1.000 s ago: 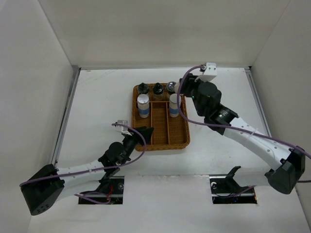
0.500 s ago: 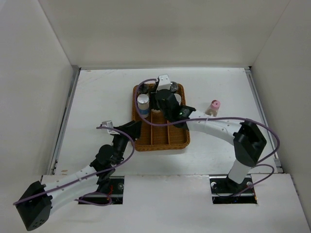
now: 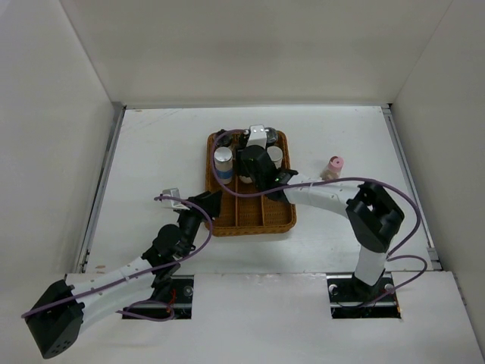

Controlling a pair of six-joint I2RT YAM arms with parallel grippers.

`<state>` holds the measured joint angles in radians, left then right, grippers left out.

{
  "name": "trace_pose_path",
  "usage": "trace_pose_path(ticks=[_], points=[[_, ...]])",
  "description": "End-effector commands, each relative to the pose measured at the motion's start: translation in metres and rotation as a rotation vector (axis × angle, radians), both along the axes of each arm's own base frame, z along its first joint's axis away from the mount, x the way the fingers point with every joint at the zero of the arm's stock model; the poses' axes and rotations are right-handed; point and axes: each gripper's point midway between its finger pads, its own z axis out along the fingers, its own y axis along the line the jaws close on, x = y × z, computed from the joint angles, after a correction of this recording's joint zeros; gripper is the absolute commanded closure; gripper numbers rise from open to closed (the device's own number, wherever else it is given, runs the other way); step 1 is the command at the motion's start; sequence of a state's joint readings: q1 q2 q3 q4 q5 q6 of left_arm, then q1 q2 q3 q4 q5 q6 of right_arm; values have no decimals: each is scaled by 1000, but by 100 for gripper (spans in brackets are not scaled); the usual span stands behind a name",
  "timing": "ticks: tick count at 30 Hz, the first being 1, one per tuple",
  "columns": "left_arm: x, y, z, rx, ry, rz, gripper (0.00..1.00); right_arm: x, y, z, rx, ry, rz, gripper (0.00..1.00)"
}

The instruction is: Organize the condiment bottles

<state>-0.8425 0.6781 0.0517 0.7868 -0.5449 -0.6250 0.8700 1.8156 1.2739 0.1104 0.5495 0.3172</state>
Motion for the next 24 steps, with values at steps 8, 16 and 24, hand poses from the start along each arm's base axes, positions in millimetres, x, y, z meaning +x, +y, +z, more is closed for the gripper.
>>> trace_pose_path(ticks=[8, 16, 24], points=[[-3, -2, -8, 4, 2, -14, 50, 9, -3, -12, 112, 2, -46, 35], [-2, -3, -8, 10, 4, -16, 50, -3, -7, 63, 217, -79, -16, 22], [-3, -8, -10, 20, 11, -31, 50, -36, -41, 134, 329, -180, -8, 47]])
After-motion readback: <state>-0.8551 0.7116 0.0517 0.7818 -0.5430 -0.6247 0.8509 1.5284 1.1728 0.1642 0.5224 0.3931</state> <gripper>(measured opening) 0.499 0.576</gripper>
